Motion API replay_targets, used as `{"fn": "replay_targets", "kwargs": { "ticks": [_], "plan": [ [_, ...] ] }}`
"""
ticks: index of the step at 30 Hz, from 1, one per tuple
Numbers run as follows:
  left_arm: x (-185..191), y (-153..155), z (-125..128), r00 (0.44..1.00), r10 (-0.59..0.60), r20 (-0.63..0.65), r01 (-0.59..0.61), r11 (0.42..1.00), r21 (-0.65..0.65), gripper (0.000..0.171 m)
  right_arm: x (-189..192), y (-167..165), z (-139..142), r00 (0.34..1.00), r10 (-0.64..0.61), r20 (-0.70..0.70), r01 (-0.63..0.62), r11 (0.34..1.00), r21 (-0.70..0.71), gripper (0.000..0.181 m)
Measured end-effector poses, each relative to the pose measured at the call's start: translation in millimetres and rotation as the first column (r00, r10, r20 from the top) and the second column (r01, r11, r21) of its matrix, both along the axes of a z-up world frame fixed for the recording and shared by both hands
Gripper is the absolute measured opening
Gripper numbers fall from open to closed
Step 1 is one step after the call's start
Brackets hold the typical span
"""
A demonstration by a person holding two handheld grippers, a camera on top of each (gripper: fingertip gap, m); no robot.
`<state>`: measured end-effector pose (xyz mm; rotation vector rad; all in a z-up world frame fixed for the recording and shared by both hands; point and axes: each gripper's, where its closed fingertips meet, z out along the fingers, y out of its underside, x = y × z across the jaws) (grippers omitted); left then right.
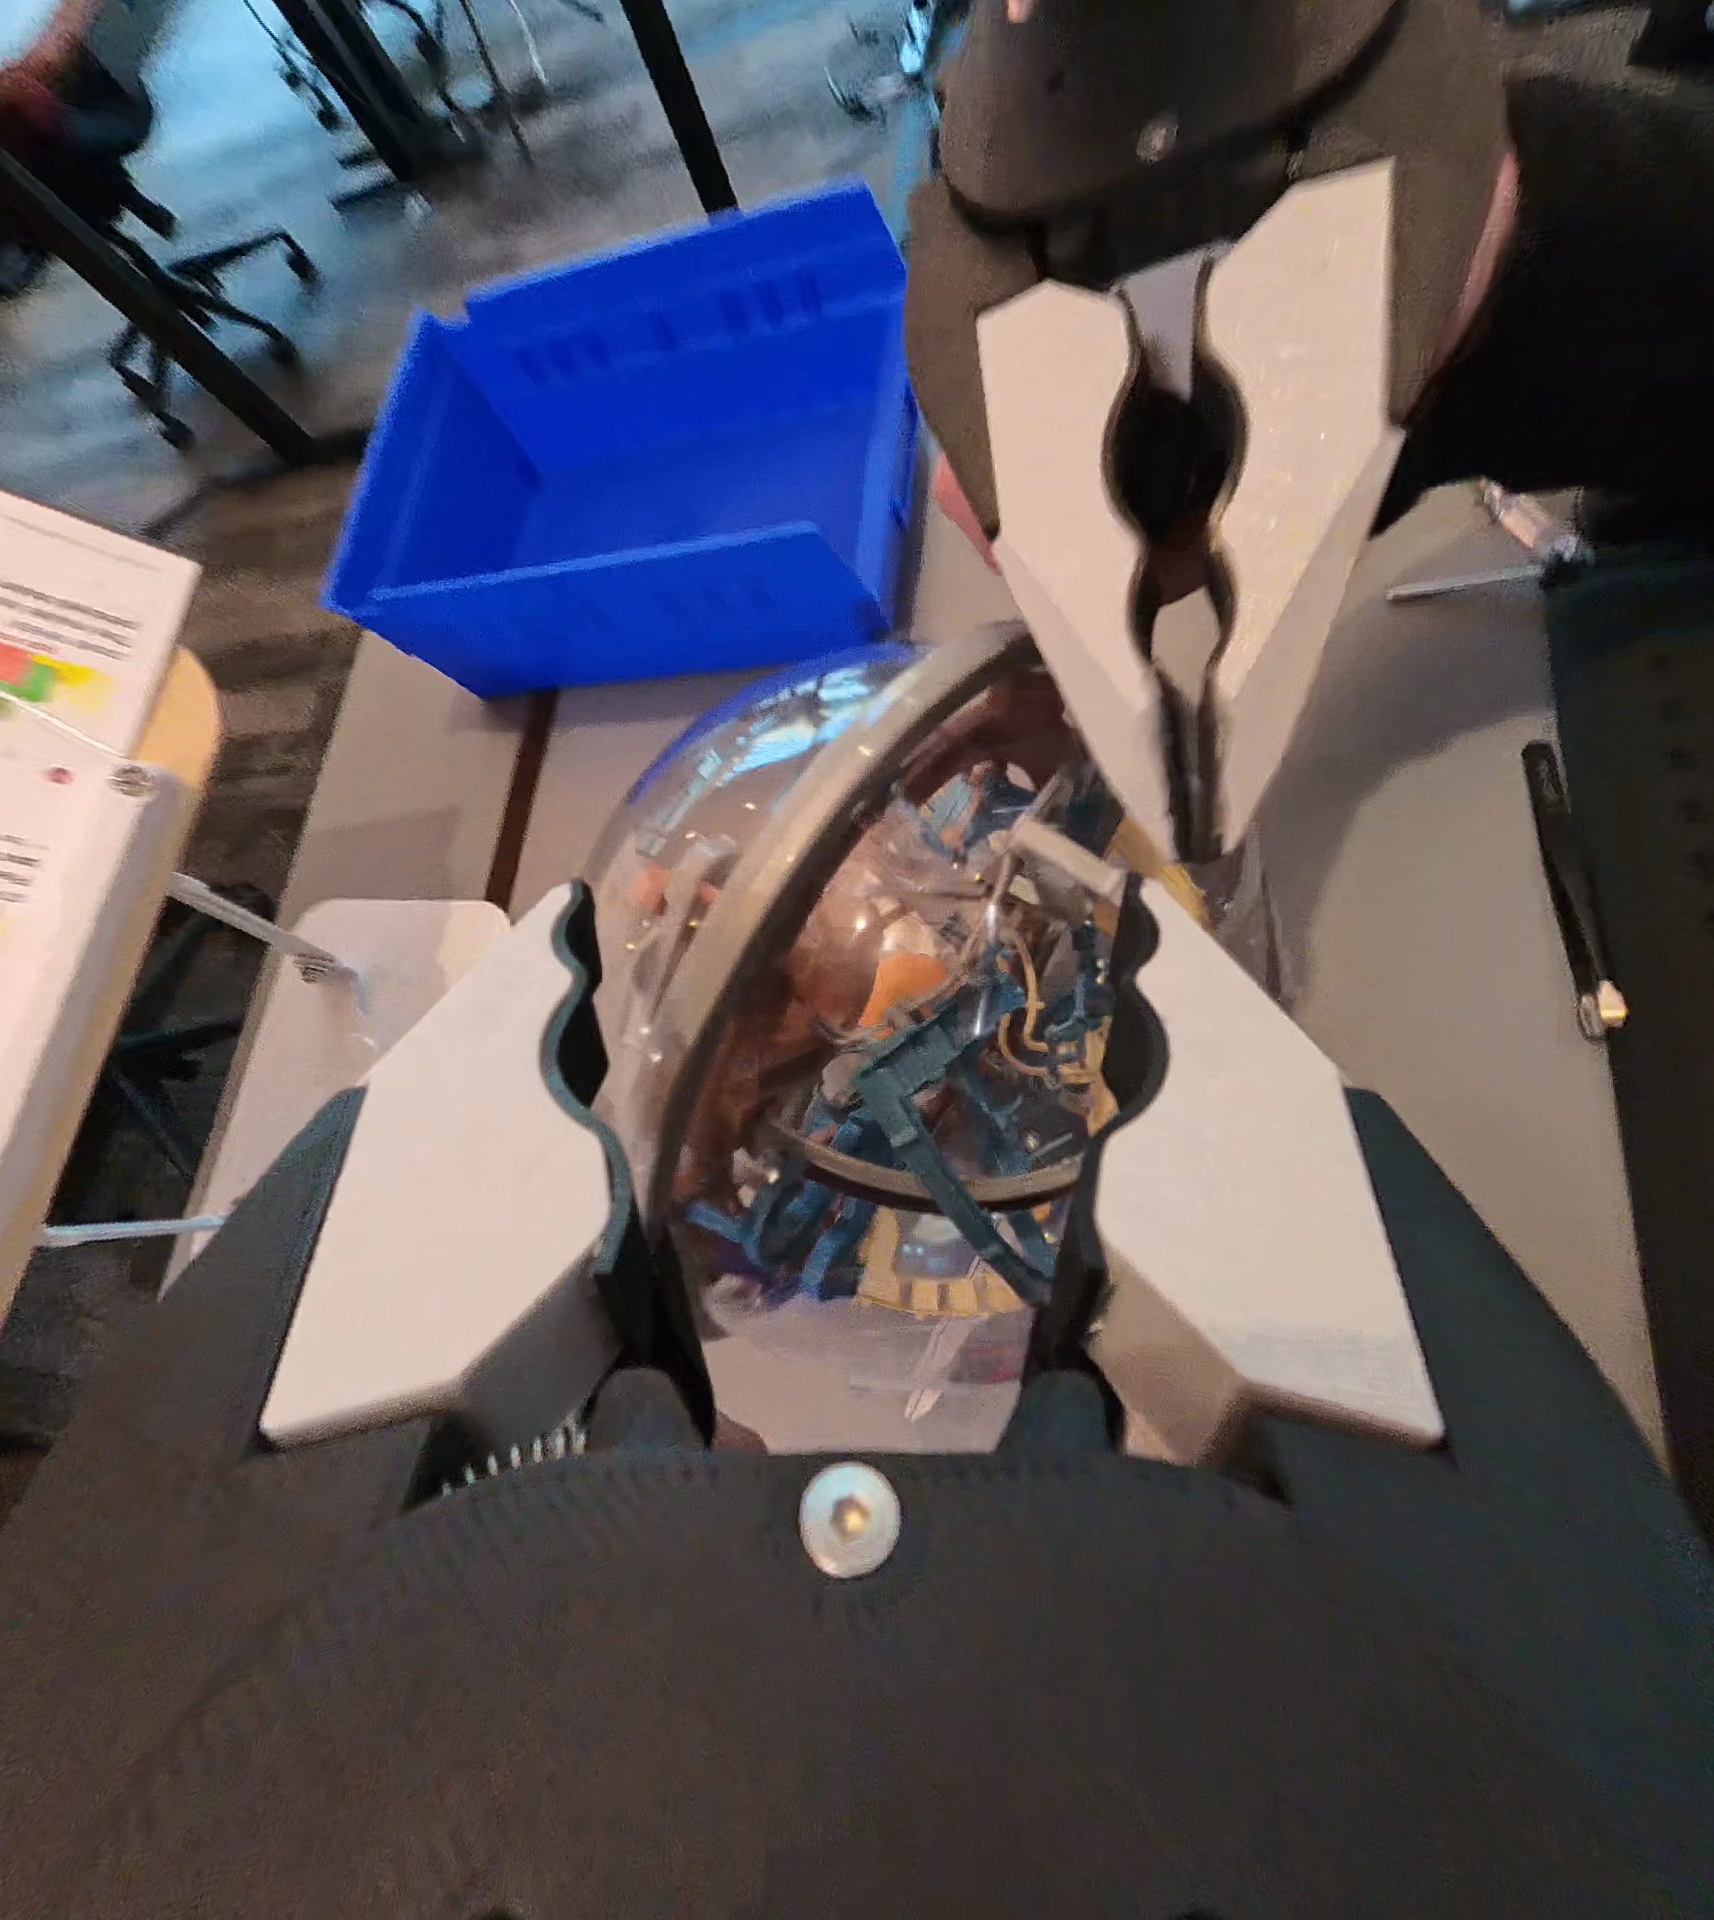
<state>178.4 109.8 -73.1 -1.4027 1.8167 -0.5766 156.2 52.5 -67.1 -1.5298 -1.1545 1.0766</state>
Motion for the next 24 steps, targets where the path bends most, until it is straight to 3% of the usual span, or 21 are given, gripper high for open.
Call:
{"fn": "replay_targets", "kwargs": {
  "ticks": [2, 3, 5, 14, 18, 22, 24],
  "plan": [
    [12.0, -1.3, -9.5, 0.999, -0.031, -0.009, 0.03, 0.995, -0.092, 0.104, 2.6, -3.4, 1.4, 0.999, 0.004, -0.054, -0.005, 1.0, -0.024, 0.0],
    [16.3, 1.2, -9.2, 0.999, -0.041, 0.003, 0.041, 0.994, -0.104, 0.09, 3.6, -3.8, 0.1, 0.998, -0.004, -0.062, 0.002, 1.0, -0.03, 0.0],
    [25.1, 8.7, -12.5, 0.999, -0.039, 0.004, 0.039, 0.993, -0.109, 0.081, 7.0, -0.9, -4.5, 0.998, -0.039, -0.053, 0.038, 0.999, -0.025, 0.0],
    [55.2, 14.9, -13.7, 0.994, -0.113, -0.006, 0.111, 0.982, -0.152, 0.081, 27.5, 4.2, -6.3, 0.991, -0.125, -0.043, 0.127, 0.991, 0.046, 0.0],
    [59.4, 10.8, -13.7, 0.983, -0.182, -0.02, 0.176, 0.97, -0.168, 0.084, 26.7, 2.8, -9.2, 0.988, -0.152, 0.038, 0.147, 0.984, 0.101, 0.0],
    [68.6, 2.7, -14.6, 0.964, -0.262, -0.034, 0.252, 0.95, -0.182, 0.087, 28.3, 1.0, -15.2, 0.957, -0.179, 0.23, 0.134, 0.971, 0.2, 0.0],
    [74.9, 4.7, -14.9, 0.96, -0.28, -0.017, 0.27, 0.938, -0.218, 0.088, 32.3, 2.3, -13.9, 0.957, -0.165, 0.238, 0.119, 0.973, 0.199, 0.0]
  ]
}}
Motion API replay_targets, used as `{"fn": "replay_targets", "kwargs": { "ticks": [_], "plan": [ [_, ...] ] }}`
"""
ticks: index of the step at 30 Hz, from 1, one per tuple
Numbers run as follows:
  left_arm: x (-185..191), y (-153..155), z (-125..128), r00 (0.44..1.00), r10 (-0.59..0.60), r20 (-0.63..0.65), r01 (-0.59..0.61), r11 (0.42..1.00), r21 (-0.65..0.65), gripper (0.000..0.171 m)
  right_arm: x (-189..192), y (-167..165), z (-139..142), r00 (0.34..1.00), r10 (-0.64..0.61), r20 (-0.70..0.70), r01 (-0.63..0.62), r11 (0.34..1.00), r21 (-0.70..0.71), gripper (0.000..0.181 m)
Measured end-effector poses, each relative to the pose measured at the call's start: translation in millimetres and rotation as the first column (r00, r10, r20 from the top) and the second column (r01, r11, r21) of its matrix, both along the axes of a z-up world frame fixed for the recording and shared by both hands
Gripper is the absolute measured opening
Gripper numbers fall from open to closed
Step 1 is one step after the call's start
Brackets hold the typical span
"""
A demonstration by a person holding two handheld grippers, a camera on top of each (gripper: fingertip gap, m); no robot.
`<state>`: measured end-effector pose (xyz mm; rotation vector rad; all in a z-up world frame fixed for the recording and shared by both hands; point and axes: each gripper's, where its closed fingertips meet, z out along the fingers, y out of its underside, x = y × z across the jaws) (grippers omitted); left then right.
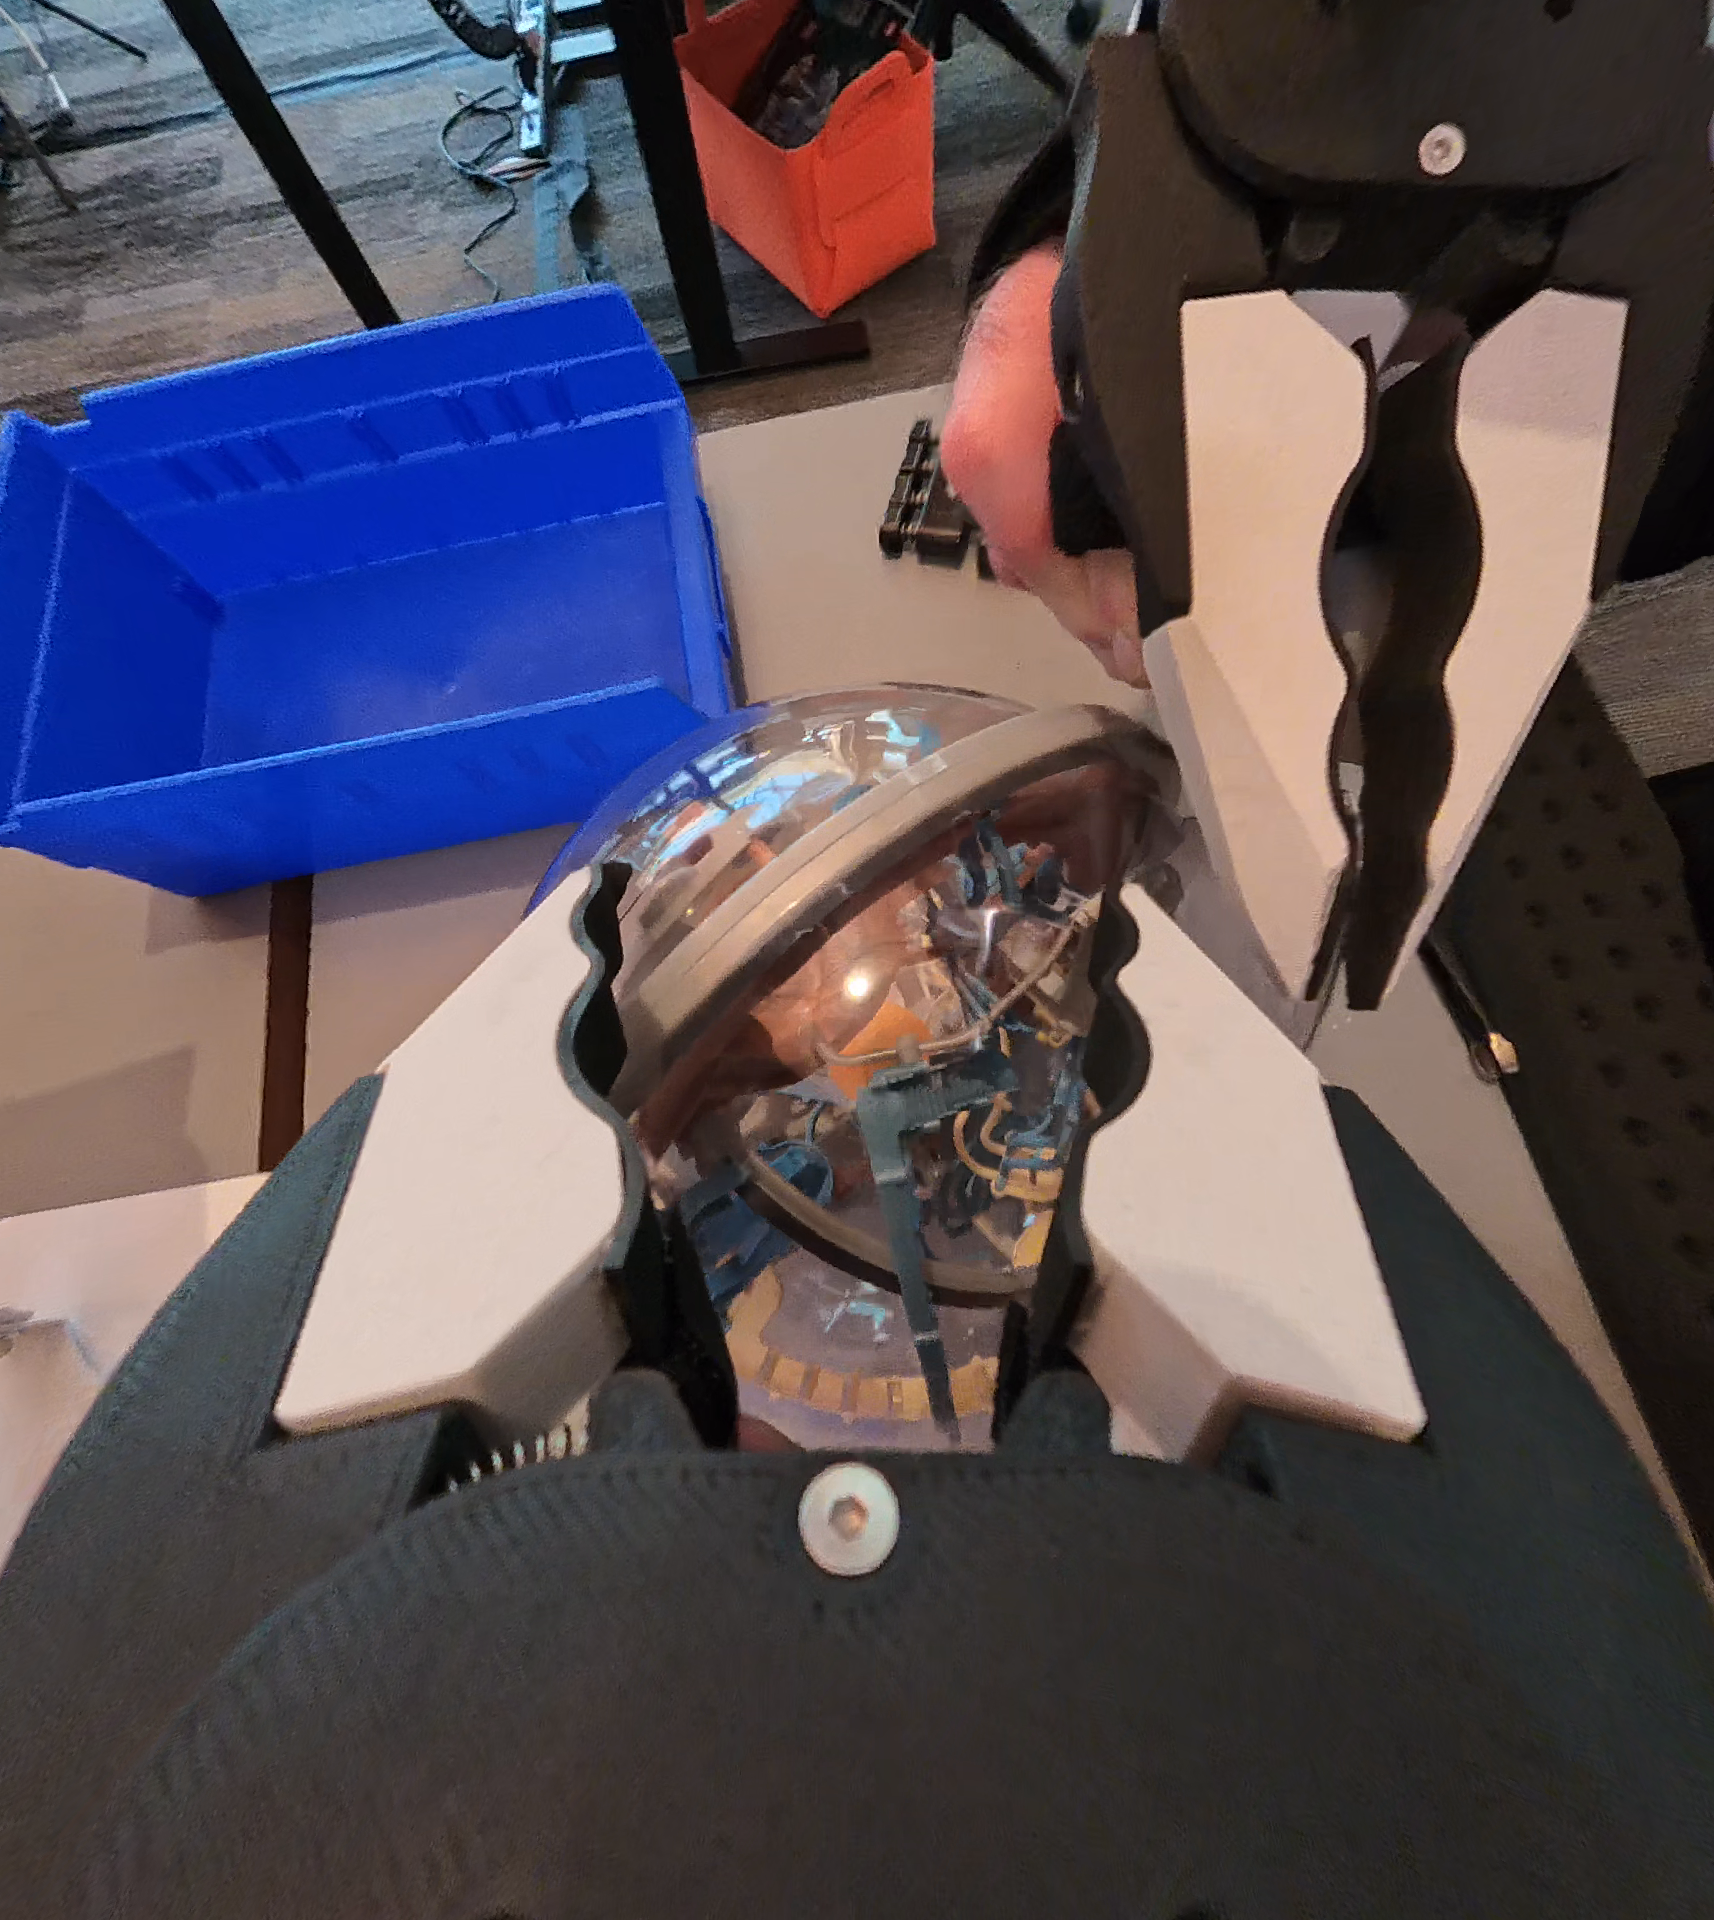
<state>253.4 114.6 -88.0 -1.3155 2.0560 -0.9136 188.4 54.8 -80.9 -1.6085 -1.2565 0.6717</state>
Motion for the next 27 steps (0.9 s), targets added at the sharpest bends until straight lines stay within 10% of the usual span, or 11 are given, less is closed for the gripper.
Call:
{"fn": "replay_targets", "kwargs": {
  "ticks": [11, 27],
  "plan": [
    [29.2, 4.8, -3.9, 0.995, -0.08, 0.067, 0.091, 0.978, -0.186, 0.104, -12.8, -21.1, 3.4, 0.987, 0.129, 0.091, -0.144, 0.972, 0.188, 0.0],
    [66.1, -10.3, -27.0, 0.998, -0.058, -0.004, 0.057, 0.99, -0.132, 0.104, -11.8, -50.5, -26.9, 0.981, -0.09, 0.171, 0.036, 0.954, 0.298, 0.0]
  ]
}}
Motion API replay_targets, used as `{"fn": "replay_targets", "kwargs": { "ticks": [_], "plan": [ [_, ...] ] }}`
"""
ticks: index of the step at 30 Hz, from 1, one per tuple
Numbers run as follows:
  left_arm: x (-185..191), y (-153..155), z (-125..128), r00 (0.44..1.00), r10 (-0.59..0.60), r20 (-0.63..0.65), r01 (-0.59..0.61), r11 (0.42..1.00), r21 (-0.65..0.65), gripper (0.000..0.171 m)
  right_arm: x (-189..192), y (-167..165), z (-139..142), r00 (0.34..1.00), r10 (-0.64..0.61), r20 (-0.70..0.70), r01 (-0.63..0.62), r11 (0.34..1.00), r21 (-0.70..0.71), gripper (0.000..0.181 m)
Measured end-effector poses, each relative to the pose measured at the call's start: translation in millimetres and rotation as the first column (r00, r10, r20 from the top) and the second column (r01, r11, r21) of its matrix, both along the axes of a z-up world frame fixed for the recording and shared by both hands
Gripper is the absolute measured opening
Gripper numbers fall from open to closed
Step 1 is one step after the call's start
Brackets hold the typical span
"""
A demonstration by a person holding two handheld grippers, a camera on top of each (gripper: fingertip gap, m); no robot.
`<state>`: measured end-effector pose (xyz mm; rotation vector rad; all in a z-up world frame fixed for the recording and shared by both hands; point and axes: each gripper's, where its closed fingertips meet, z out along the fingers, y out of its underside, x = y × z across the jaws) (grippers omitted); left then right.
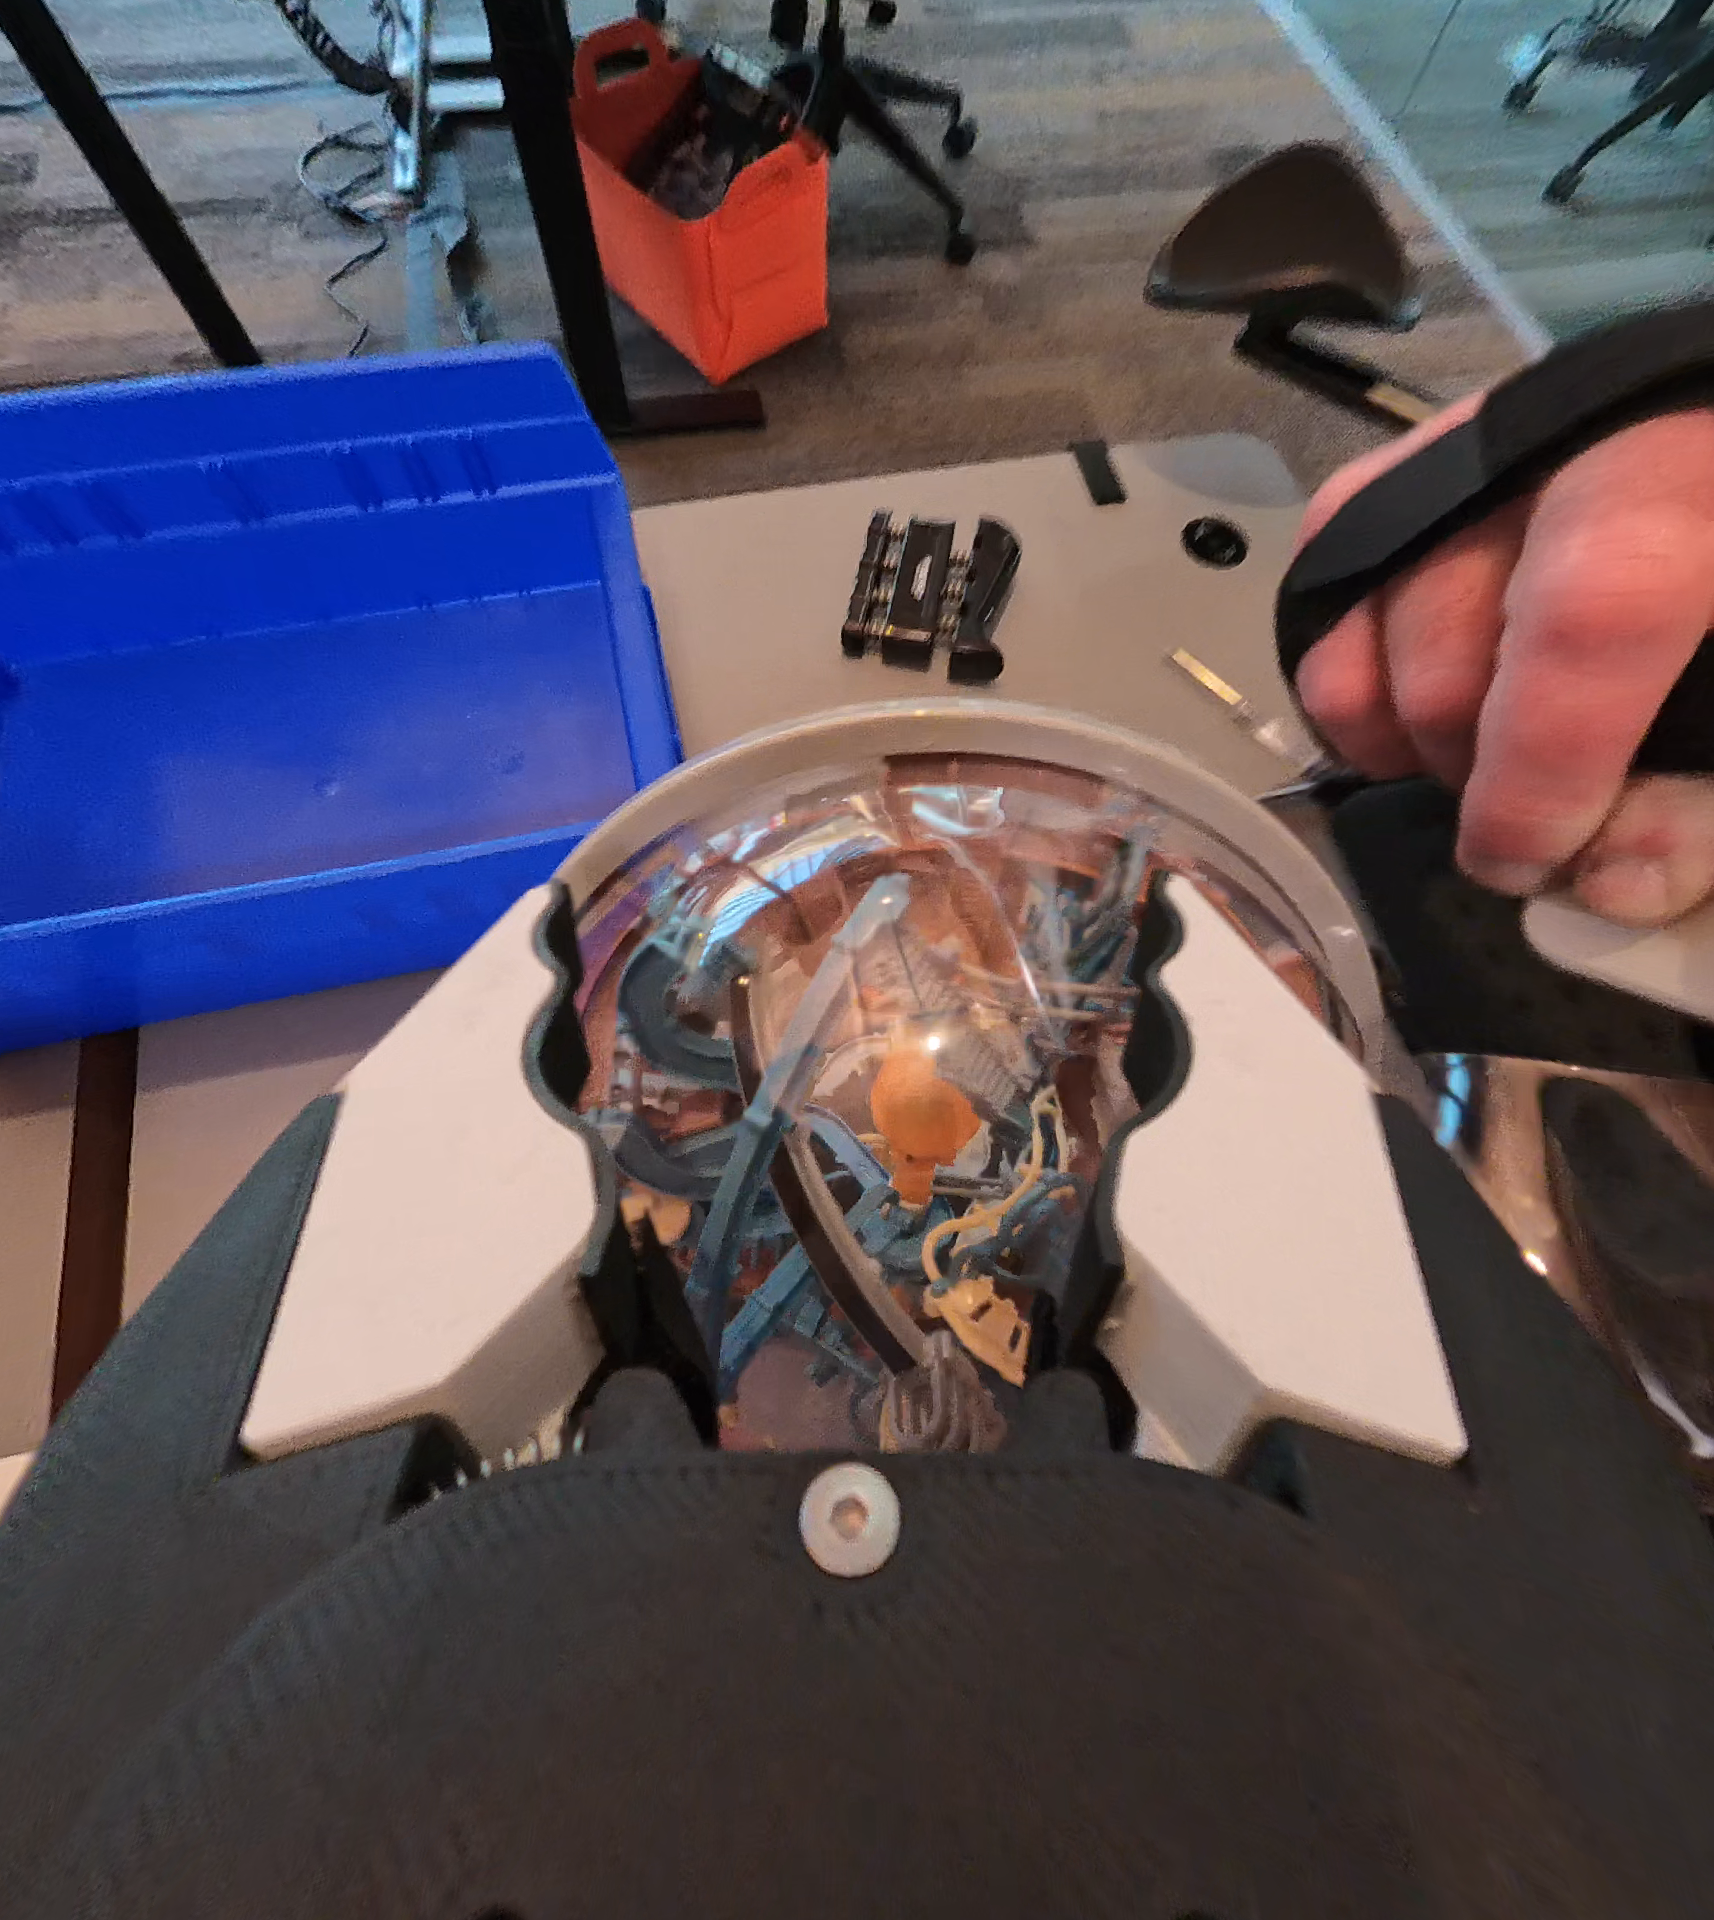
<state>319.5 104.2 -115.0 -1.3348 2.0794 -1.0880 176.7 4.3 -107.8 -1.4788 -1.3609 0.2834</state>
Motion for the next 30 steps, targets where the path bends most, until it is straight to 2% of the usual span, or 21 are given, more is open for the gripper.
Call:
{"fn": "replay_targets", "kwargs": {
  "ticks": [2, 6, 10, 13, 18, 20, 25, 26, 27, 28, 29, 30],
  "plan": [
    [0.6, -8.9, -7.7, 1.0, -0.004, -0.022, 0.005, 0.999, 0.045, 0.121, 7.5, -0.8, 1.8, 0.999, -0.016, -0.034, 0.016, 1.0, -0.009, 0.0],
    [-4.9, -19.0, -9.7, 0.999, 0.009, -0.031, -0.003, 0.984, 0.177, 0.123, 29.9, 3.0, 2.9, 0.995, -0.073, -0.073, 0.071, 0.997, -0.029, 0.0],
    [-7.1, -24.3, -9.3, 0.999, 0.017, -0.03, -0.008, 0.96, 0.279, 0.111, 32.4, -2.1, -0.3, 0.992, -0.046, -0.121, 0.039, 0.997, -0.059, 0.0],
    [-1.9, -16.7, -3.5, 0.998, 0.063, 0.017, -0.065, 0.944, 0.323, 0.088, 29.4, -6.4, 0.0, 0.991, -0.013, -0.134, 0.004, 0.998, -0.064, 0.0],
    [6.1, 0.3, -4.4, 0.988, 0.134, 0.077, -0.152, 0.927, 0.343, 0.079, 17.3, -4.3, -7.5, 0.997, 0.006, -0.083, -0.013, 0.996, -0.085, 0.0],
    [9.4, 2.4, -4.7, 0.984, 0.153, 0.095, -0.176, 0.931, 0.319, 0.084, 7.5, -3.0, -17.0, 0.999, 0.024, -0.032, -0.027, 0.994, -0.104, 0.0],
    [8.8, 5.9, -6.1, 0.979, 0.176, 0.101, -0.2, 0.925, 0.324, 0.083, -10.1, -0.5, -42.6, 0.994, 0.056, 0.093, -0.041, 0.988, -0.152, 0.0],
    [8.9, 8.9, -5.5, 0.975, 0.196, 0.108, -0.221, 0.919, 0.327, 0.081, -15.3, -4.9, -46.9, 0.991, 0.093, 0.101, -0.074, 0.982, -0.174, 0.0],
    [15.0, 25.7, 3.5, 0.944, 0.27, 0.187, -0.321, 0.878, 0.354, 0.057, -30.5, -19.2, -50.2, 0.979, 0.187, 0.076, -0.167, 0.963, -0.212, 0.0],
    [18.9, 40.9, 6.3, 0.918, 0.326, 0.224, -0.389, 0.847, 0.361, 0.044, -48.4, -30.7, -65.1, 0.961, 0.251, 0.116, -0.218, 0.945, -0.243, 0.0],
    [21.3, 41.8, 9.7, 0.914, 0.336, 0.226, -0.395, 0.863, 0.316, 0.04, -59.2, -30.7, -89.4, 0.942, 0.252, 0.221, -0.192, 0.946, -0.261, 0.0],
    [21.4, 36.8, 10.4, 0.927, 0.31, 0.211, -0.364, 0.878, 0.312, 0.041, -66.8, -32.5, -103.8, 0.933, 0.265, 0.244, -0.192, 0.938, -0.287, 0.0]
  ]
}}
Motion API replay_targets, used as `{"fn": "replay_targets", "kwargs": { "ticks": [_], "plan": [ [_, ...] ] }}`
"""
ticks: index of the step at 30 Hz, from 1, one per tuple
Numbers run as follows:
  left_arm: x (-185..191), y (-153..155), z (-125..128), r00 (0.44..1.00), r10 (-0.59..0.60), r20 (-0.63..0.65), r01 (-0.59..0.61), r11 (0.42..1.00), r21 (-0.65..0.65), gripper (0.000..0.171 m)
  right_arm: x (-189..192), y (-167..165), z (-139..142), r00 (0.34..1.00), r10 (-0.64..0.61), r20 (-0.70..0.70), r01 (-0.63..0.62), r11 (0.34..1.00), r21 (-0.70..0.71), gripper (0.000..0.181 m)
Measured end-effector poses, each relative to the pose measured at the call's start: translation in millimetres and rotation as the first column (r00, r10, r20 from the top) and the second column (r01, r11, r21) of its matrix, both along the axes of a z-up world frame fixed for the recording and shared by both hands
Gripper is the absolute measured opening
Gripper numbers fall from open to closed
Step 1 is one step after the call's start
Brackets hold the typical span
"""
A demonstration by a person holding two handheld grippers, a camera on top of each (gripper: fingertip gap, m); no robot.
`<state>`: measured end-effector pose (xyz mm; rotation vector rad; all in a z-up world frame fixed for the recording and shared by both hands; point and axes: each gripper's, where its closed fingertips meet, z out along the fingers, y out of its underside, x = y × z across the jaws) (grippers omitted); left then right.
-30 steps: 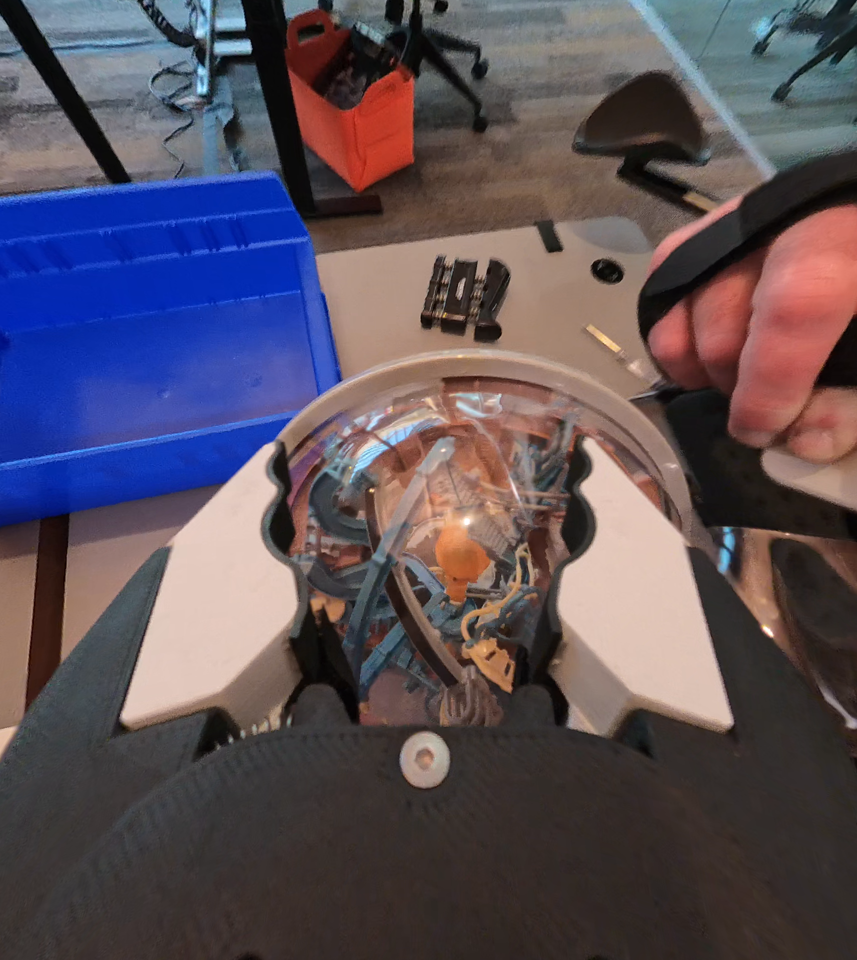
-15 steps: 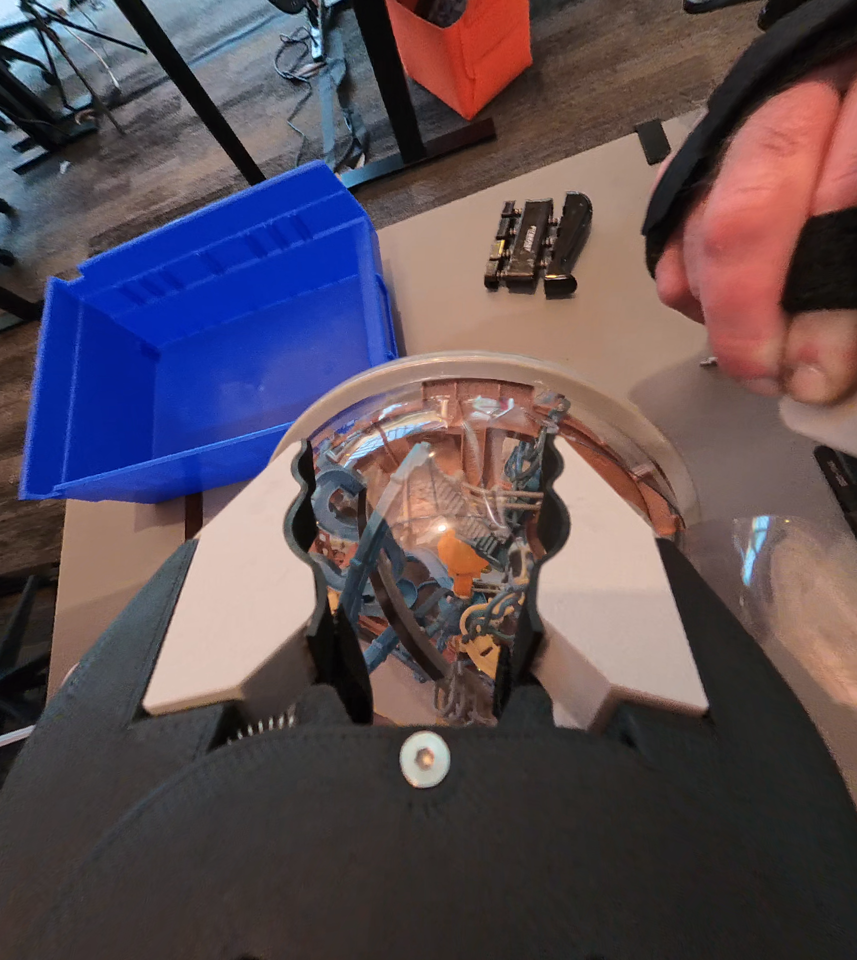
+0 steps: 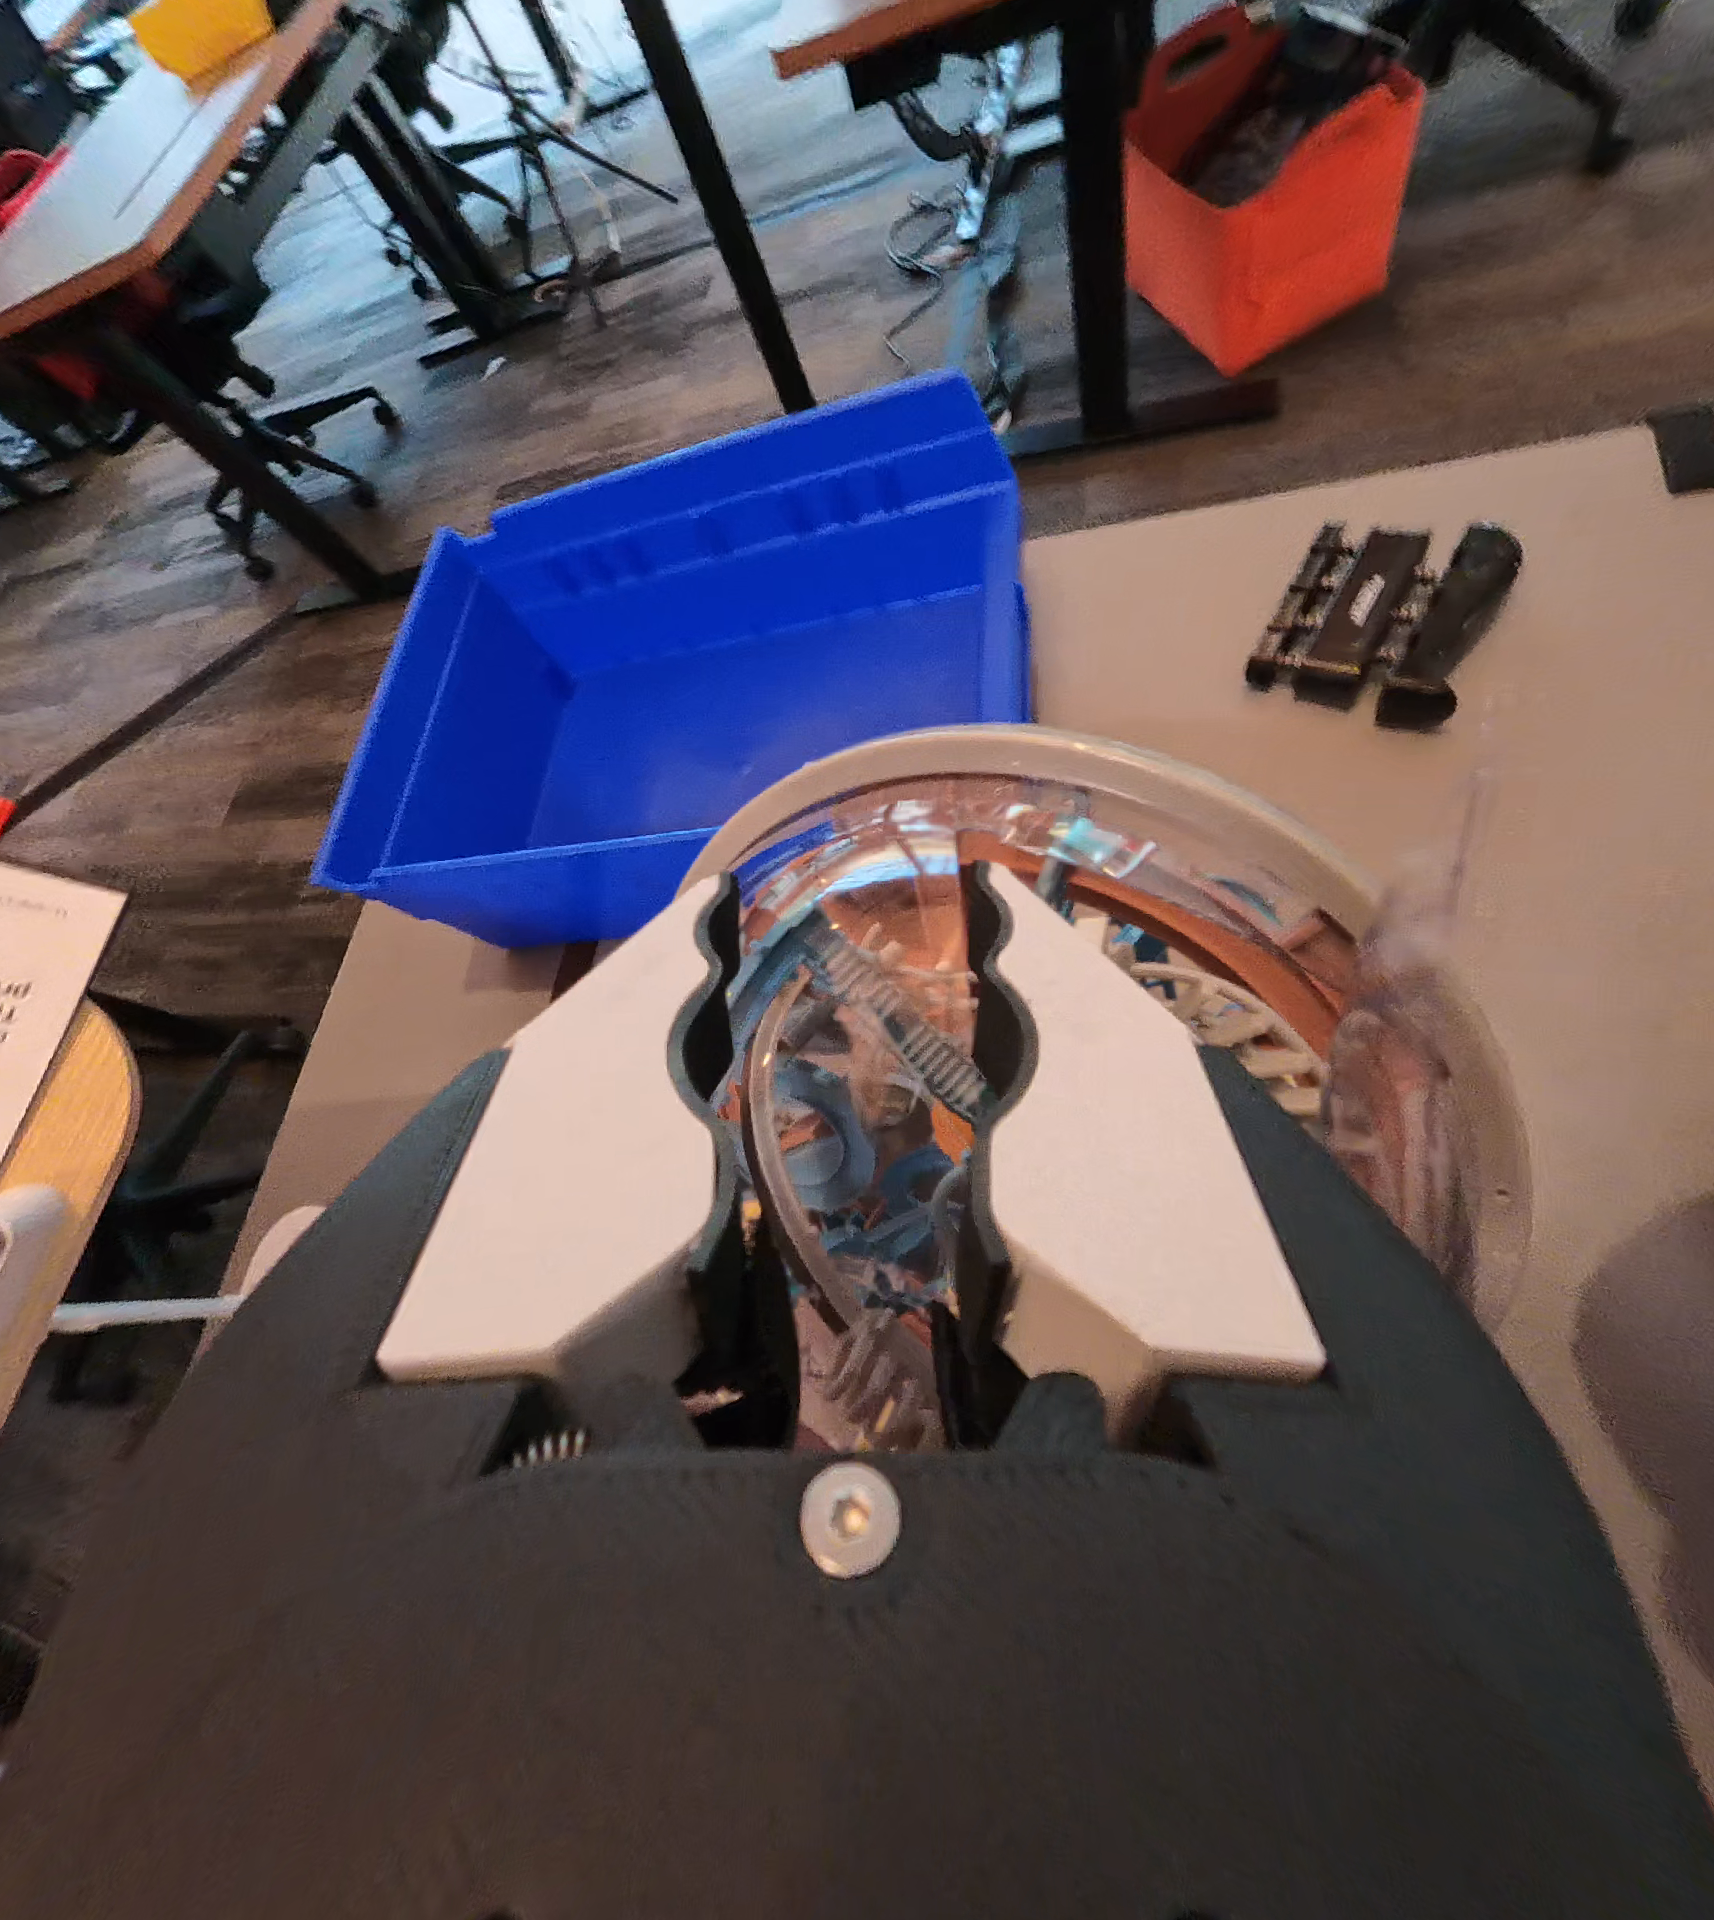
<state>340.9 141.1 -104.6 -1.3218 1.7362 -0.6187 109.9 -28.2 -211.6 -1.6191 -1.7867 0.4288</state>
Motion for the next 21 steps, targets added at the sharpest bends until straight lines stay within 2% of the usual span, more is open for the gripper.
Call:
{"fn": "replay_targets", "kwargs": {
  "ticks": [2, 6, 9, 11, 12, 14, 16, 17, 18, 21],
  "plan": [
    [1.8, -10.8, -3.2, 0.998, -0.055, -0.041, 0.056, 0.998, 0.012, 0.047, 5.0, -2.7, -0.8, 1.0, -0.008, -0.025, 0.007, 0.999, -0.039, 0.0],
    [1.6, -8.5, -7.5, 0.995, -0.056, -0.08, 0.057, 0.998, -0.001, 0.052, 30.1, 1.5, 47.4, 0.981, -0.097, -0.17, 0.096, 0.995, -0.016, 0.0],
    [-1.2, -6.5, -8.7, 0.996, -0.049, -0.072, 0.047, 0.999, -0.026, 0.058, 74.3, 17.4, 93.9, 0.917, -0.252, -0.31, 0.275, 0.961, 0.033, 0.0],
    [-0.8, -9.7, -10.3, 0.996, -0.05, -0.079, 0.048, 0.998, -0.031, 0.063, 112.6, 33.5, 112.5, 0.849, -0.38, -0.366, 0.42, 0.907, 0.033, 0.007],
    [-0.8, -10.8, -11.4, 0.995, -0.049, -0.083, 0.047, 0.998, -0.034, 0.067, 129.0, 40.2, 117.8, 0.816, -0.432, -0.383, 0.478, 0.878, 0.027, 0.015],
    [-1.4, -11.2, -12.7, 0.996, -0.048, -0.081, 0.044, 0.997, -0.057, 0.072, 155.1, 51.1, 126.7, 0.761, -0.504, -0.407, 0.57, 0.82, 0.049, 0.045],
    [-2.4, -11.2, -13.4, 0.996, -0.049, -0.08, 0.043, 0.997, -0.068, 0.075, 174.6, 60.8, 136.7, 0.723, -0.54, -0.43, 0.632, 0.769, 0.096, 0.062],
    [-2.4, -12.2, -13.8, 0.995, -0.052, -0.082, 0.047, 0.997, -0.066, 0.075, 179.8, 65.0, 138.4, 0.717, -0.549, -0.429, 0.641, 0.761, 0.097, 0.07],
    [-1.9, -13.3, -13.8, 0.995, -0.056, -0.084, 0.051, 0.997, -0.062, 0.076, 181.5, 68.9, 135.8, 0.725, -0.556, -0.407, 0.635, 0.768, 0.083, 0.07],
    [0.2, -14.8, -14.0, 0.995, -0.052, -0.091, 0.047, 0.998, -0.053, 0.075, 172.5, 79.4, 115.0, 0.777, -0.549, -0.308, 0.567, 0.823, -0.035, 0.071]
  ]
}}
